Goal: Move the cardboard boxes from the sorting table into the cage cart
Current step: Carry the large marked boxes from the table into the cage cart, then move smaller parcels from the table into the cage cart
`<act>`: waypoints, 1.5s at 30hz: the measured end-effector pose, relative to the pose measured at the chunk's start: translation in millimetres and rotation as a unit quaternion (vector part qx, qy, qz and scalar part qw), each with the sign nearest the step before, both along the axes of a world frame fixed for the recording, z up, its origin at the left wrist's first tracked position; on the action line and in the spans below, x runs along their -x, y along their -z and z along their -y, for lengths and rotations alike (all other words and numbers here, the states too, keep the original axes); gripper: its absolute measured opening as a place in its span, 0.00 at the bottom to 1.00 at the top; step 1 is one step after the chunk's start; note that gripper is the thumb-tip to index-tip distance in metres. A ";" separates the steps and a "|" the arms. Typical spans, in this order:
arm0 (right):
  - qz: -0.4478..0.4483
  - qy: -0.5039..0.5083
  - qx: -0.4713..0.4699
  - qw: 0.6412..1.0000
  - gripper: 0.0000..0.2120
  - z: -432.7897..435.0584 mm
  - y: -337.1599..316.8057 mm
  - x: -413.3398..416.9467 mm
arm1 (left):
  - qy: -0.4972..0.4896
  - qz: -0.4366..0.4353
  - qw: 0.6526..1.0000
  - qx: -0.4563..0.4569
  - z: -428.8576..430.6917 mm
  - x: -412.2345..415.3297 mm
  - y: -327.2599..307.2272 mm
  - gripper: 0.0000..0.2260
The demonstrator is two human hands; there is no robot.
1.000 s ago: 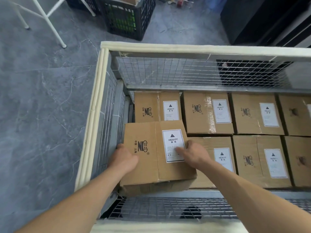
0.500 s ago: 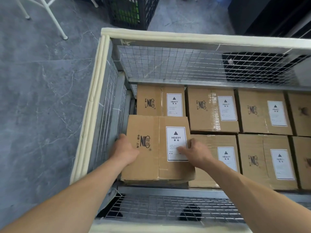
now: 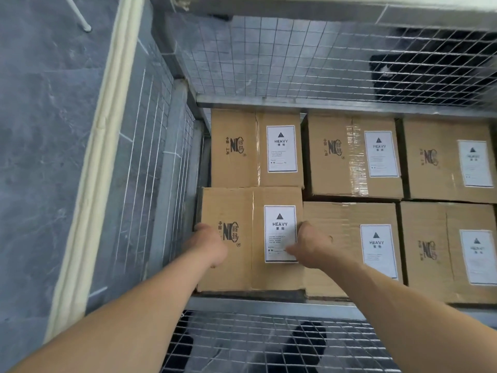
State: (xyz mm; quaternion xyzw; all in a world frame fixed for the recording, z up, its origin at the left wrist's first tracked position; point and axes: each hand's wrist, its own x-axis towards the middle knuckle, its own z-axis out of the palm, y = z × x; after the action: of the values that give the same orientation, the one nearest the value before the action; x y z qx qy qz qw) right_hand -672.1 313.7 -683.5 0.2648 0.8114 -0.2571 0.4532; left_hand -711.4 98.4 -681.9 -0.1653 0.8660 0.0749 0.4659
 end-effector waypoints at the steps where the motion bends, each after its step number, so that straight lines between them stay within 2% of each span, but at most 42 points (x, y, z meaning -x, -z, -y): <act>1: -0.005 0.003 -0.004 1.000 0.19 1.5 4.0 -0.3 | 0.000 0.008 1.000 0.000 0.4 0.7 3.3 0.38; 6: -0.015 -0.019 -0.024 0.999 0.23 7.4 9.8 -4.1 | -0.022 0.025 0.999 -0.025 -0.2 1.6 5.2 0.40; 11: -0.009 -0.065 -0.010 0.998 0.16 1.1 -2.1 -2.3 | 0.012 0.007 1.000 -0.026 -3.9 2.2 -11.8 0.41; 14: -0.013 -0.068 -0.004 0.998 0.13 -2.4 -25.9 1.7 | 0.085 -0.039 0.995 -0.036 -10.1 5.0 -41.2 0.38; 18: -0.063 -0.092 -0.026 0.993 0.11 -9.0 -81.2 6.8 | 0.216 -0.091 0.970 -0.057 -27.5 13.9 -101.4 0.35; 24: -0.177 -0.077 -0.102 0.976 0.20 -30.5 -203.4 16.4 | 0.343 -0.191 0.913 -0.114 -66.6 34.2 -221.1 0.35; 29: -0.263 -0.027 -0.184 0.947 0.24 -56.5 -321.6 -3.8 | 0.417 -0.262 0.854 -0.166 -101.1 42.8 -324.4 0.35; 34: -0.314 0.047 -0.280 0.906 0.26 -75.2 -431.8 -65.8 | 0.509 -0.315 0.765 -0.237 -145.2 24.1 -428.8 0.34; 38: -0.307 0.126 -0.337 0.881 0.33 -84.7 -502.5 -133.2 | 0.571 -0.345 0.688 -0.284 -179.4 -10.7 -497.7 0.31; 45: -0.295 0.225 -0.414 0.831 0.32 -94.9 -584.1 -265.4 | 0.648 -0.351 0.573 -0.359 -232.5 -114.3 -579.5 0.33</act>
State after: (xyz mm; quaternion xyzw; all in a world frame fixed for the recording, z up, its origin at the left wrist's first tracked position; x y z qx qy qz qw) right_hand -406.8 408.6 -99.5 0.5143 0.8551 -0.0575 -0.0300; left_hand -597.1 330.9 -102.5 0.6600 0.7399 0.1096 0.0703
